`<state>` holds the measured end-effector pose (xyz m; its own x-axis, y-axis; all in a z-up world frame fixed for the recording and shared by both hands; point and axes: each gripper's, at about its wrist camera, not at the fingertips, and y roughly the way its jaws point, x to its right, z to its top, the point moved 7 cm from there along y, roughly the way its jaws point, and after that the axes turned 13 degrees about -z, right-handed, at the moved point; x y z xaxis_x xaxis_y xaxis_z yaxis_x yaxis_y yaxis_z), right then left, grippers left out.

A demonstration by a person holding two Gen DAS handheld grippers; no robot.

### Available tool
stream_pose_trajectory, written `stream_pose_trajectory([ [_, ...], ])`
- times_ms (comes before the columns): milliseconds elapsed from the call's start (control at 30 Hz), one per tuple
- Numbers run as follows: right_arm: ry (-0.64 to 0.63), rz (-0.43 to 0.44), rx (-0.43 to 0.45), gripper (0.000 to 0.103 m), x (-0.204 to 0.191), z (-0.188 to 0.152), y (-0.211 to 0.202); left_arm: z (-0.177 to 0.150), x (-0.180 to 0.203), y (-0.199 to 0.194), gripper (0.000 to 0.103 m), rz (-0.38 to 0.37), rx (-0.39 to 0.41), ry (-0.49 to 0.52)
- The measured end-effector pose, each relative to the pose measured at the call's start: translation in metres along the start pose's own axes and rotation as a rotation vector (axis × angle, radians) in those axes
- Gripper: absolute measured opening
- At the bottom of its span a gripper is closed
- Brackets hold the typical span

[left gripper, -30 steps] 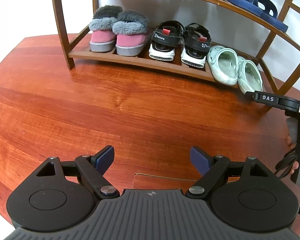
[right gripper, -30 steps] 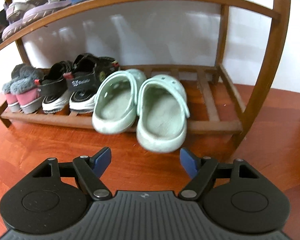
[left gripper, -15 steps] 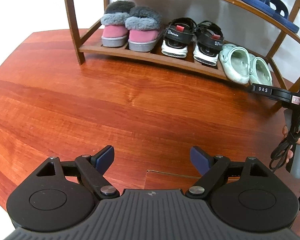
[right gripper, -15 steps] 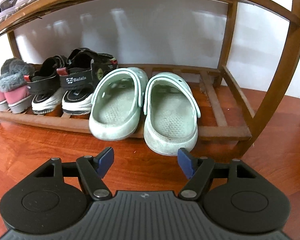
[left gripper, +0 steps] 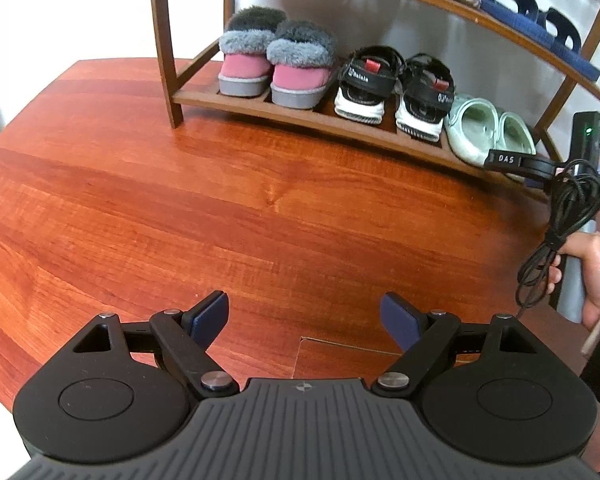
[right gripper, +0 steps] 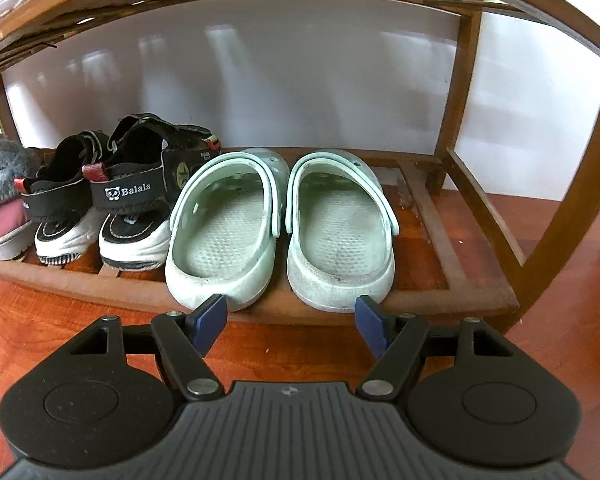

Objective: Organize scattered shoes

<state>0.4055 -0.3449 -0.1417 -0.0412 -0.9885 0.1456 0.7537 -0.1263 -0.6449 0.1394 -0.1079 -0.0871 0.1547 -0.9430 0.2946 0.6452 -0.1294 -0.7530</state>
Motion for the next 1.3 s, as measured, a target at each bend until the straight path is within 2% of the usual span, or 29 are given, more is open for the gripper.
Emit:
stream_pose_trajectory([
  [300,-0.022,0.022,0.003,0.076,0.001,0.004,0.01,0.0,-0.001,-0.014,0.085,-0.001,0.047,0.001],
  [600,-0.046,0.067,-0.014,0.078,0.0,0.001,-0.015,0.01,0.0,-0.026,0.085,-0.039,0.065,0.068],
  [833,-0.025,0.075,-0.027,0.084,0.0,-0.01,-0.054,0.018,-0.006,-0.032,0.085,-0.074,0.076,0.117],
  [900,-0.018,0.07,-0.032,0.091,-0.001,-0.015,-0.066,0.019,-0.009,-0.033,0.085,-0.084,0.077,0.115],
  [1067,-0.002,0.097,-0.062,0.098,-0.003,-0.033,-0.102,0.02,-0.016,-0.038,0.085,-0.105,0.083,0.111],
  [1300,0.007,0.102,-0.051,0.102,-0.002,-0.048,-0.158,0.018,-0.022,-0.047,0.093,-0.14,0.101,0.122],
])
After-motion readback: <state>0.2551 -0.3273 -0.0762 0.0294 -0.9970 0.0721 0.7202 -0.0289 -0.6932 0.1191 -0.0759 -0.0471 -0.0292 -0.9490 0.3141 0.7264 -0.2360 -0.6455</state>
